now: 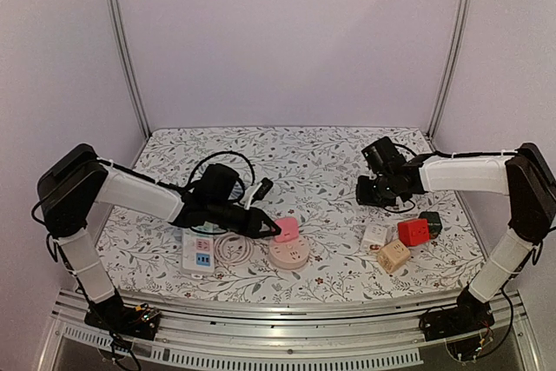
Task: Pull the plug off the socket
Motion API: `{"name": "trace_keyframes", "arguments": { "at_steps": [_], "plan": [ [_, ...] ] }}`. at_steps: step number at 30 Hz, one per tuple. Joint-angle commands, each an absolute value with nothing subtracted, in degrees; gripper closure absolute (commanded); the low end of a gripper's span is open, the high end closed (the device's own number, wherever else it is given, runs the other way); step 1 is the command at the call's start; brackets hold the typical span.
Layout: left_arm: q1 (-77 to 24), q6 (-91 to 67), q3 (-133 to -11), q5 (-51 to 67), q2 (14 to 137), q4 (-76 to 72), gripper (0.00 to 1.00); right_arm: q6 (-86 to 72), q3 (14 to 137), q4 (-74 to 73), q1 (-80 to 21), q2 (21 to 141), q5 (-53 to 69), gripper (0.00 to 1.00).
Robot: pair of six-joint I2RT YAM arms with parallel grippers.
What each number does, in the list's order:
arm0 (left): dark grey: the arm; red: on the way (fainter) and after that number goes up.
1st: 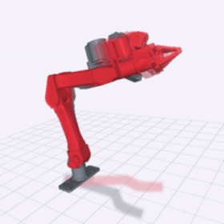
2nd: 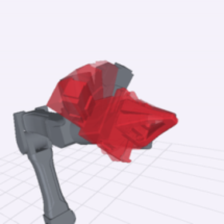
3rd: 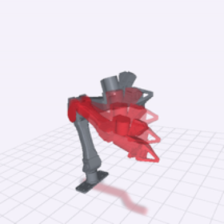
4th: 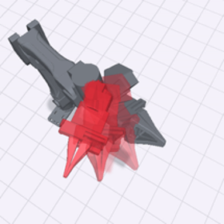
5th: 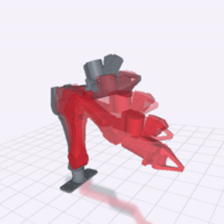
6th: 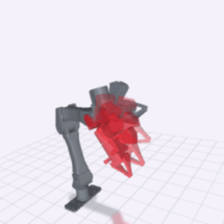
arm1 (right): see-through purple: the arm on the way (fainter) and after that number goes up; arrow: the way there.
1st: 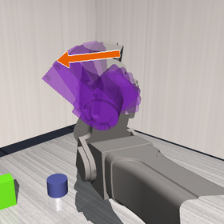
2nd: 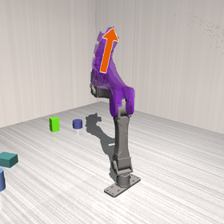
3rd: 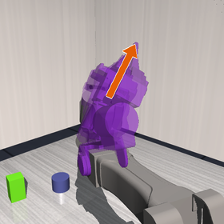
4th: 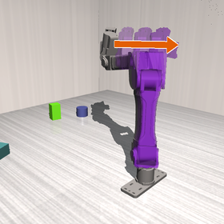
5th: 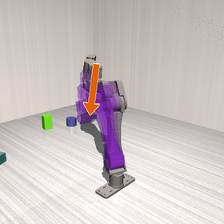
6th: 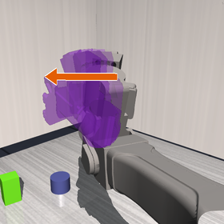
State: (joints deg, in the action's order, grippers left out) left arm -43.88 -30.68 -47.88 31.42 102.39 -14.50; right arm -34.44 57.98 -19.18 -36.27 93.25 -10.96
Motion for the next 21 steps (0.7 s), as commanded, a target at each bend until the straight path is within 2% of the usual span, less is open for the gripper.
{"name": "trace_keyframes", "arguments": {
  "at_steps": [1, 9, 14, 17, 21],
  "plan": [
    [-46.8, -21.5, -50.3, 27.8, 98.8, -4.5, 0.97, -32.0, 57.9, -20.7, -33.6, 97.0, -8.4, 0.87],
    [-49.8, -15.2, -51.0, 21.4, 97.1, 2.0, 0.95, -32.9, 56.8, -20.7, -31.0, 98.0, -9.4, 0.63],
    [-50.7, -14.4, -50.6, 20.6, 96.4, 1.7, 0.9, -33.1, 56.7, -21.1, -30.9, 97.3, -9.2, 0.48],
    [-50.9, -14.7, -50.1, 22.0, 95.8, 1.0, 0.8, -33.6, 56.5, -22.4, -31.0, 95.7, -9.2, 0.38],
    [-50.9, -16.3, -48.8, 24.9, 94.4, -3.3, 0.57, -35.1, 55.2, -24.1, -31.4, 91.2, -7.9, 0.29]
  ]
}}
